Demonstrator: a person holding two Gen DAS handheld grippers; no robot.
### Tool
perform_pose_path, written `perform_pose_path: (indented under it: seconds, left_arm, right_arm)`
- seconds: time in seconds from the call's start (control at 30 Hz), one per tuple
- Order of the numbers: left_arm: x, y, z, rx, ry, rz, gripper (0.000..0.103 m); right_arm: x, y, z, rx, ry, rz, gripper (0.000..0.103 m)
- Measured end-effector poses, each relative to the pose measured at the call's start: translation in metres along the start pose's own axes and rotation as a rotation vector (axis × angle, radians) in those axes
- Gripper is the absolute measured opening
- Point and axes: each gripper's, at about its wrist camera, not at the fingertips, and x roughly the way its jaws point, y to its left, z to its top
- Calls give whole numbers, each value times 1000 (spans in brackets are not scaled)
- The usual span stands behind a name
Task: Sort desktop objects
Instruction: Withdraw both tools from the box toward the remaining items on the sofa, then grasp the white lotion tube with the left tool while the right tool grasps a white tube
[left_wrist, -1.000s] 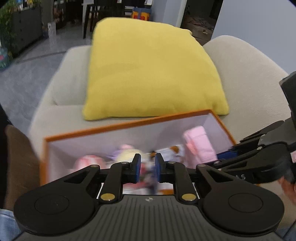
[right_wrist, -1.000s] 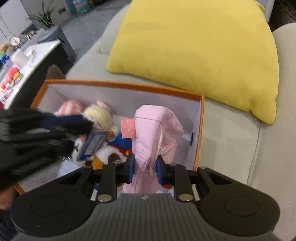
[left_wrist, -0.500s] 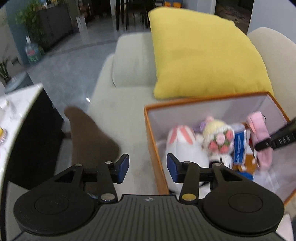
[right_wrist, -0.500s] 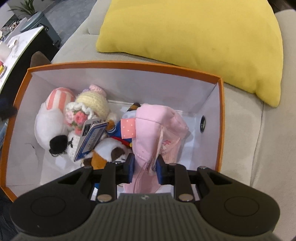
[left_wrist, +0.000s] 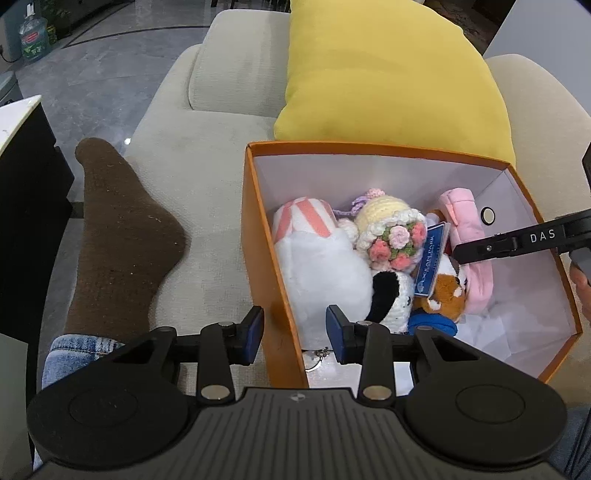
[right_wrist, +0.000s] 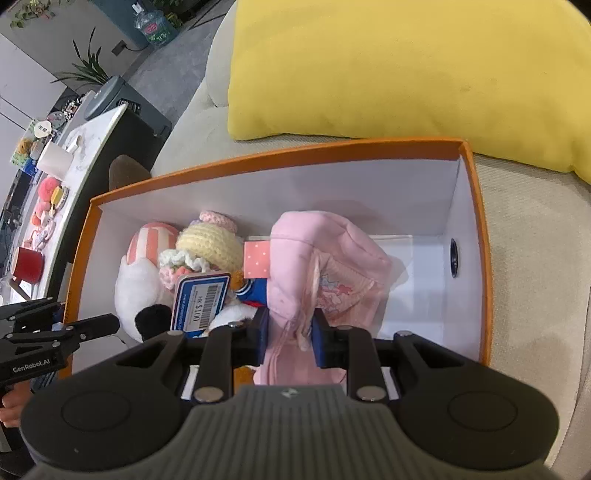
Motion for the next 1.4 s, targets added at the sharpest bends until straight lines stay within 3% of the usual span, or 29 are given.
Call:
perform_pose_path:
  seconds: [0.47, 0.63, 0.87, 1.03, 1.23, 1.4]
  left_arm:
    - [-29, -4, -4, 2, -78, 47, 43]
    - [-56, -17, -17, 36, -124, 22, 43]
    - [-93, -52, -66, 171, -146, -54, 48]
    - [-98, -71, -120, 245, -71, -110, 49]
    - [-87, -83, -185, 334, 58, -96, 52]
    - [-73, -85, -226, 323, 92, -109, 54]
  right_arm:
    - [-10, 27, -3, -122, -46, -118, 55]
    - [-37, 39, -22, -174, -125, -148, 56]
    - [-93, 62, -92, -260, -331, -118, 56]
    - [-110, 71, -153, -207, -319, -118, 56]
    - [-111, 100, -243, -245, -337, -110, 56]
    - [-96, 123, -296, -255, -323, -72, 53]
